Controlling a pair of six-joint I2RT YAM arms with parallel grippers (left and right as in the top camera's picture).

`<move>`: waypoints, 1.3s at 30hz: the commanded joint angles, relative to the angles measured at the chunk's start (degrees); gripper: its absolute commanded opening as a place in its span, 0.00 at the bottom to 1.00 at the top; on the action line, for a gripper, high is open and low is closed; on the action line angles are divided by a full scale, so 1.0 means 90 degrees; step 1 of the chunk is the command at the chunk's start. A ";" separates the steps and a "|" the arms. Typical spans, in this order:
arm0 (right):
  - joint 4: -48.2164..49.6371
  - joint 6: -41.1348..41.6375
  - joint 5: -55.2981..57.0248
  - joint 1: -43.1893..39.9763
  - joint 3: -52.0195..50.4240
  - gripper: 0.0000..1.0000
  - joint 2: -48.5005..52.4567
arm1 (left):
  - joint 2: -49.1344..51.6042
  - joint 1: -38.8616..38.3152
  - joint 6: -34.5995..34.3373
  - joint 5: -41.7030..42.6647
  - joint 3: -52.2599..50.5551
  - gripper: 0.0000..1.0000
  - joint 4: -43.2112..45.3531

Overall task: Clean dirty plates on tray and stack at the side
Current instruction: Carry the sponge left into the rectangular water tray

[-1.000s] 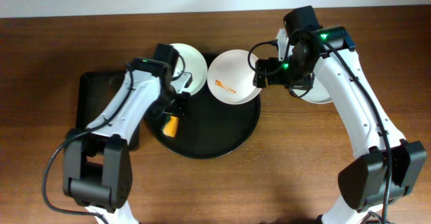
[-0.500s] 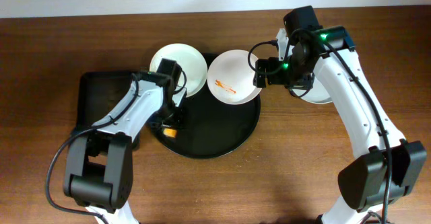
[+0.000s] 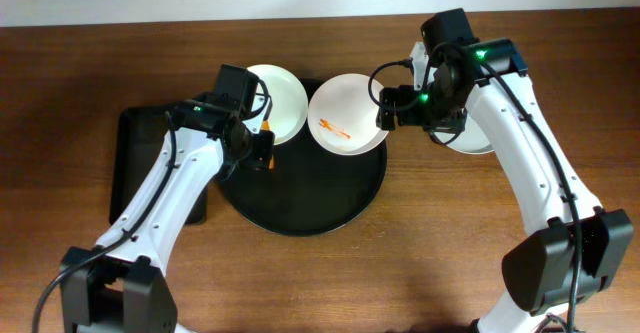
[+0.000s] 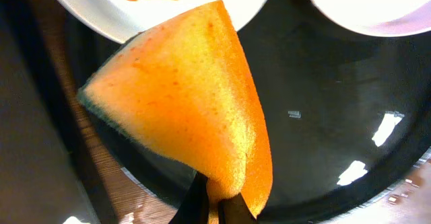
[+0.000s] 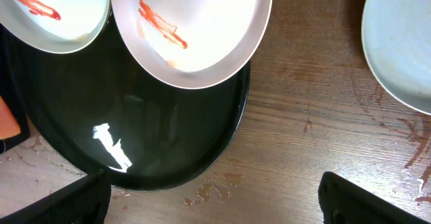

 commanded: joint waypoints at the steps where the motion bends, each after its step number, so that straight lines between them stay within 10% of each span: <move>1: 0.0012 -0.0044 0.0056 -0.0061 0.0049 0.99 -0.0041 | -0.0136 0.0036 -0.0015 -0.1173 0.0095 0.00 -0.0092; 9: 0.0012 -0.0044 0.0056 -0.0058 0.0049 0.99 -0.0041 | -0.0228 0.1367 -0.0017 -0.4214 0.0095 0.00 -0.0228; 24: 0.0012 -0.0044 0.0056 -0.0058 0.0049 0.99 -0.0041 | 0.1889 0.2232 0.0906 -0.4524 0.0046 0.01 0.0801; 28: 0.0012 -0.0044 0.0056 -0.0058 0.0049 0.99 -0.0041 | 0.1955 0.2229 0.1411 -0.3932 0.0046 0.32 0.0797; 33: 0.0012 -0.0044 0.0056 -0.0058 0.0049 0.99 -0.0041 | 0.1950 0.2244 0.1554 -0.3575 0.0083 0.36 0.0799; 39: 0.0012 -0.0044 0.0056 -0.0058 0.0049 0.99 -0.0041 | 0.1831 0.2722 0.0153 -0.3390 0.0170 0.00 0.0697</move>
